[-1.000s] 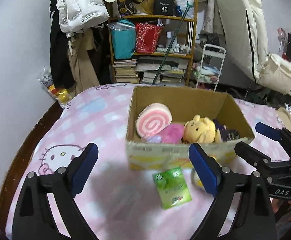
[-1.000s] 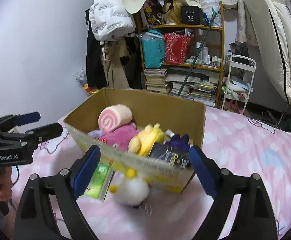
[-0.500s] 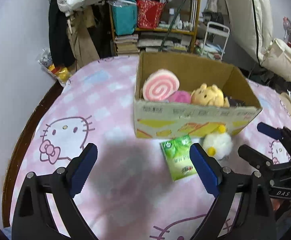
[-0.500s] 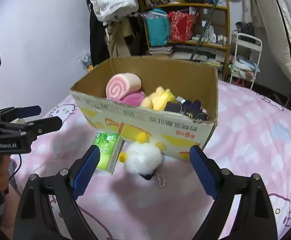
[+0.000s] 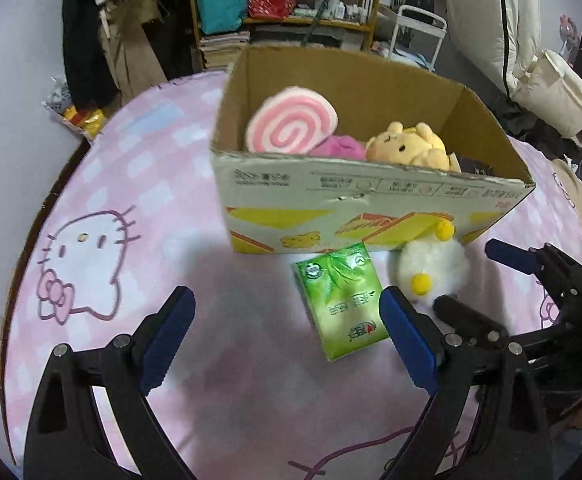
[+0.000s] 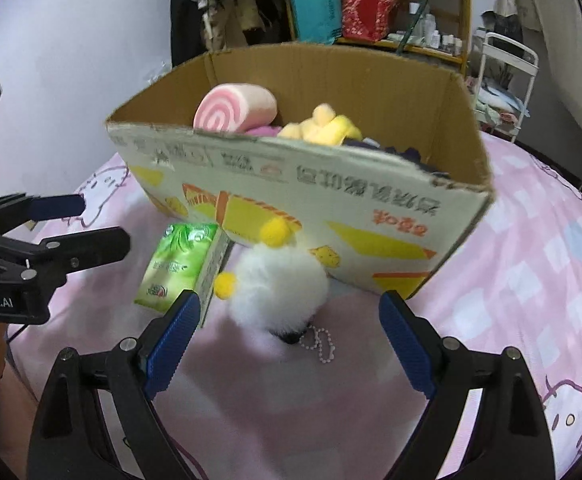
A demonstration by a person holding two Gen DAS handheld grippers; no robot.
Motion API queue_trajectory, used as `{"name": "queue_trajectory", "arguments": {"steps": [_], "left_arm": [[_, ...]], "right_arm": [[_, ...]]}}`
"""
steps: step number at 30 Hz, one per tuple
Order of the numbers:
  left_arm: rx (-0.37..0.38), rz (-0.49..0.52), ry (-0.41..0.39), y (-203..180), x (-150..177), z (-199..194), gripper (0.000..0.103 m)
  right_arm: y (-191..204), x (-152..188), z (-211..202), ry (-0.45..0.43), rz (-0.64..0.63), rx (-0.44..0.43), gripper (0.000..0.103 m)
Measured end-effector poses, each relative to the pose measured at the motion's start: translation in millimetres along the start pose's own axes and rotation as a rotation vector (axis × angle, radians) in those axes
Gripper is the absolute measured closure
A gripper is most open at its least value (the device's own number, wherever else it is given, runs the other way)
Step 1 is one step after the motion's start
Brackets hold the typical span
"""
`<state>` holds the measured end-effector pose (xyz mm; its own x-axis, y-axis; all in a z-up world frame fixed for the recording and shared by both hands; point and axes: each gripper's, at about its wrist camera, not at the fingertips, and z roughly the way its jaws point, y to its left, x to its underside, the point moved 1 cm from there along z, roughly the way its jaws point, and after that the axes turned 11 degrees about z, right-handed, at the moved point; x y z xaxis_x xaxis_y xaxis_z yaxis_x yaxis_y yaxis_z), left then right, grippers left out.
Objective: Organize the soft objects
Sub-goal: 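Move the left tool to the green tissue pack while the right tool approaches the white fluffy ball, then grasp the green tissue pack with the left tool while the right tool grasps the fluffy ball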
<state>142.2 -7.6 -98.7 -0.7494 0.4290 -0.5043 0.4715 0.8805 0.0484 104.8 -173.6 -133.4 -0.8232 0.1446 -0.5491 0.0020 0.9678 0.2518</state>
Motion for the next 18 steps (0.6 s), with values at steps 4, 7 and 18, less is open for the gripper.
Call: {"name": "queue_trajectory", "arguments": {"steps": [4, 7, 18], "left_arm": [[0.033, 0.000, 0.022, -1.9, -6.2, 14.2, 0.011], [0.048, 0.001, 0.035, -3.8, -10.1, 22.8, 0.011], [0.110, -0.012, 0.086, -4.7, -14.4, 49.0, 0.011]], "right_arm": [[1.5, 2.5, 10.3, 0.027, -0.012, 0.001, 0.008], [0.9, 1.3, 15.6, 0.035, -0.006, 0.000, 0.008], [-4.7, -1.7, 33.1, 0.089, 0.033, -0.005, 0.014]]}}
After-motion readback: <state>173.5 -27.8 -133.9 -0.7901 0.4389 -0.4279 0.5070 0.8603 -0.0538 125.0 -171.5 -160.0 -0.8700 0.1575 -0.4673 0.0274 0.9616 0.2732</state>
